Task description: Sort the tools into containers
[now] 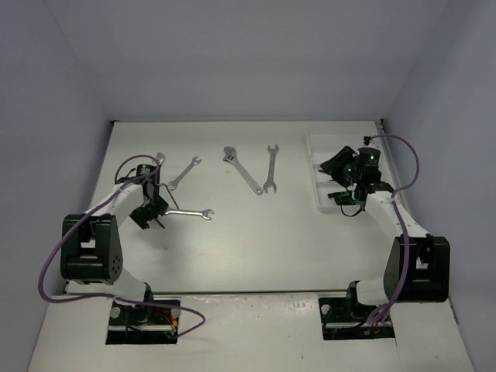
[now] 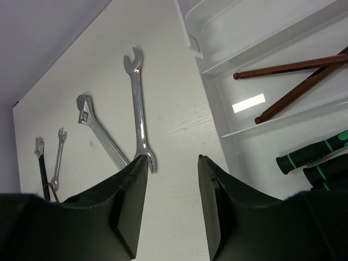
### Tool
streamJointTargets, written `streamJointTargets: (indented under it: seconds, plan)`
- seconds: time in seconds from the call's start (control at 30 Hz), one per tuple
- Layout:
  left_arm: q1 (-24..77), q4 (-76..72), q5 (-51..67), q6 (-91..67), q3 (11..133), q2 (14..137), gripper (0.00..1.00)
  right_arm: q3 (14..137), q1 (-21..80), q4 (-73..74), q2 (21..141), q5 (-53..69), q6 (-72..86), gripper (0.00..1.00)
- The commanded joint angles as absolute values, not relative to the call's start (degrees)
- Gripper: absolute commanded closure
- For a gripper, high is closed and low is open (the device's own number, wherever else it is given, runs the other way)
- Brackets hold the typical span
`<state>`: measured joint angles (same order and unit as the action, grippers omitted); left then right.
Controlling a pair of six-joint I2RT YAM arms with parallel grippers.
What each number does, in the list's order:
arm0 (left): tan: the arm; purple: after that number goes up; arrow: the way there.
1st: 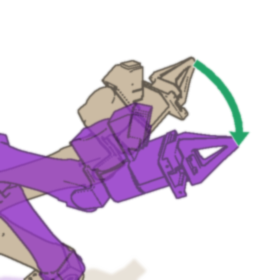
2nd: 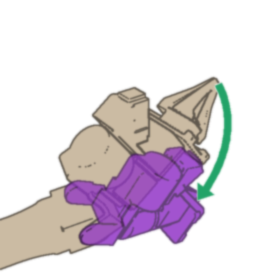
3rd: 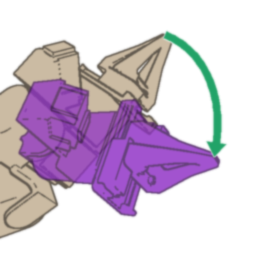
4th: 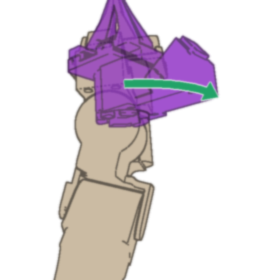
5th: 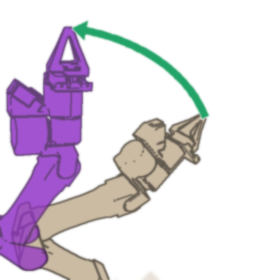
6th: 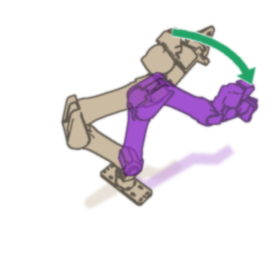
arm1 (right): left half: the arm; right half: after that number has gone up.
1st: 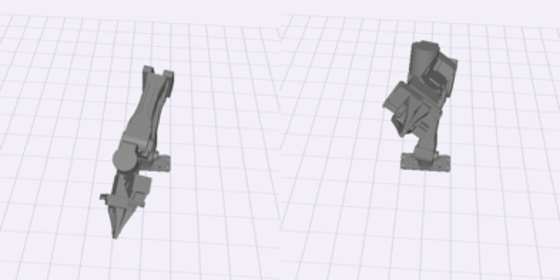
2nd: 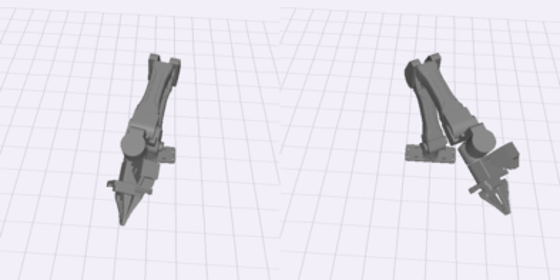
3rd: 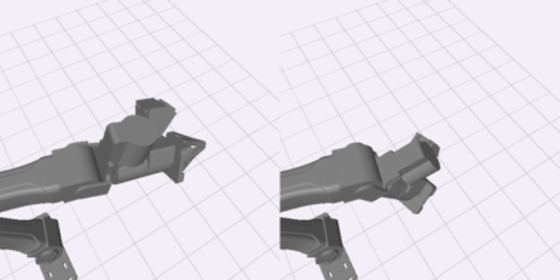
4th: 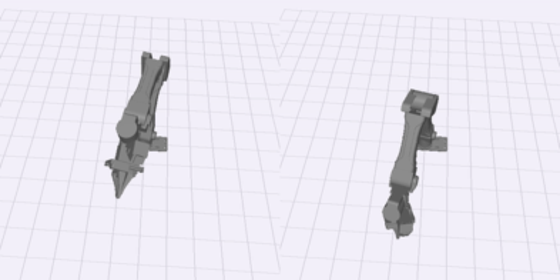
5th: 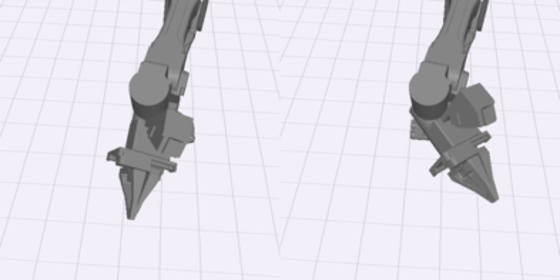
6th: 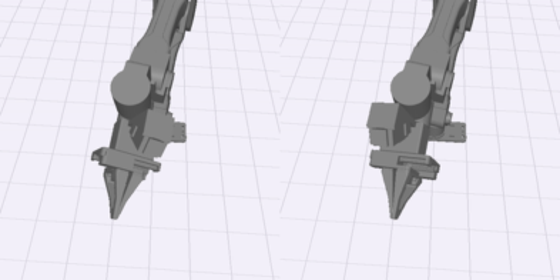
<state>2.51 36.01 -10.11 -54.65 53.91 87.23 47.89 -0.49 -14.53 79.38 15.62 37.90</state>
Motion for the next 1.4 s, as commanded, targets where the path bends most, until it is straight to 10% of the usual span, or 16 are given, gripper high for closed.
streamJointTargets:
  seconds: [0.0,0.37,0.5,1.37]
  plan:
    - [-0.6,32.3,-10.1,-53.7,57.8,90.4,0.46,47.4,-0.4,-17.5,74.0,18.1,36.6,0.61]
    - [-5.5,28.3,-6.8,-51.1,58.1,98.0,0.66,45.1,-0.4,-17.5,72.3,18.8,37.7,0.61]
    - [-5.6,27.8,-5.6,-50.4,57.7,99.4,1.0,45.6,-0.4,-17.6,72.9,19.1,37.8,0.61]
    - [24.9,34.2,13.4,-23.3,83.5,83.6,1.0,70.2,28.1,-20.5,87.3,26.9,31.4,0.6]
